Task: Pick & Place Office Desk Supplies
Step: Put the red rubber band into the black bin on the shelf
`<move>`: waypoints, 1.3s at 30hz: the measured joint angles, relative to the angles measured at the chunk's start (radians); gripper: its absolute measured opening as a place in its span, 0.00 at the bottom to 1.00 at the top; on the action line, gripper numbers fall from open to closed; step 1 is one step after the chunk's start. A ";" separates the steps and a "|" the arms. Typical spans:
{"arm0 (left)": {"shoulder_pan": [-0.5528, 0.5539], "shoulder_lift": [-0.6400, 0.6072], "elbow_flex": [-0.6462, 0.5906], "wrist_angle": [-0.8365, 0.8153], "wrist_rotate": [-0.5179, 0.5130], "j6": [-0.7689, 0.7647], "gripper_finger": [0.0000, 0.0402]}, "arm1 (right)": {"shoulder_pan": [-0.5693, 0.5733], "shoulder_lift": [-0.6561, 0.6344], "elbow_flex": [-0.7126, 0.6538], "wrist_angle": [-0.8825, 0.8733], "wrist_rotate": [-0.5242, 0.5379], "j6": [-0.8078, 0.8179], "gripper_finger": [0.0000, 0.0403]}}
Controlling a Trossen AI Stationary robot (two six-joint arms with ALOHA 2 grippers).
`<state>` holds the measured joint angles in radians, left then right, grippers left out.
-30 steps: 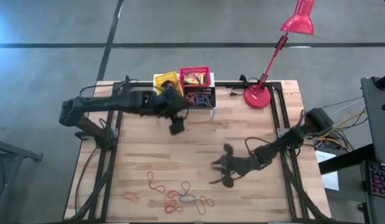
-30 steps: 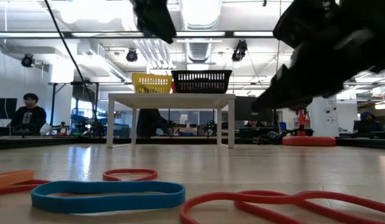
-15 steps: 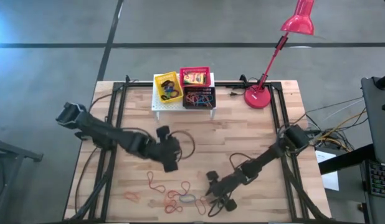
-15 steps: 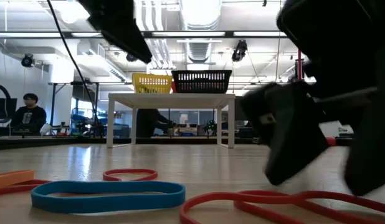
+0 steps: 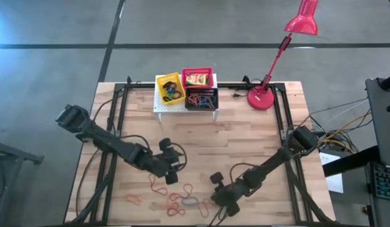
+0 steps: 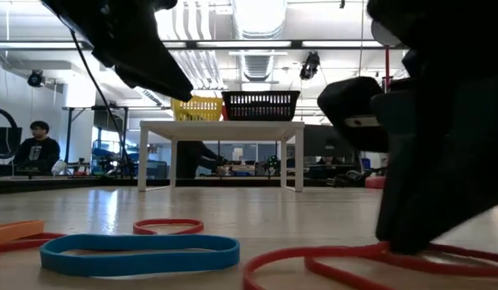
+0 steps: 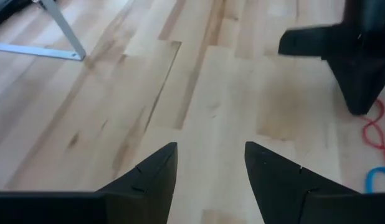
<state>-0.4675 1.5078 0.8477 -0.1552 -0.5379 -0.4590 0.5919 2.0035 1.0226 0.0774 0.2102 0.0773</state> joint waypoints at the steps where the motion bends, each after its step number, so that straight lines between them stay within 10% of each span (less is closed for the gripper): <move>1: 0.002 0.000 0.001 -0.008 -0.009 0.007 0.47 | 0.000 -0.003 0.008 -0.020 0.024 0.014 0.04; 18: 0.008 -0.052 -0.003 -0.341 -0.057 -0.163 0.42 | -0.125 -0.365 0.065 -0.351 0.474 0.061 0.02; 39: -0.096 -0.161 -0.003 -0.403 -0.200 -0.275 0.38 | -0.654 -0.516 0.357 -0.305 0.524 -0.300 0.02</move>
<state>-0.5632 1.3472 0.8448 -0.5582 -0.7380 -0.7345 -0.0619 1.4876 1.3801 -0.2279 0.7345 -0.2230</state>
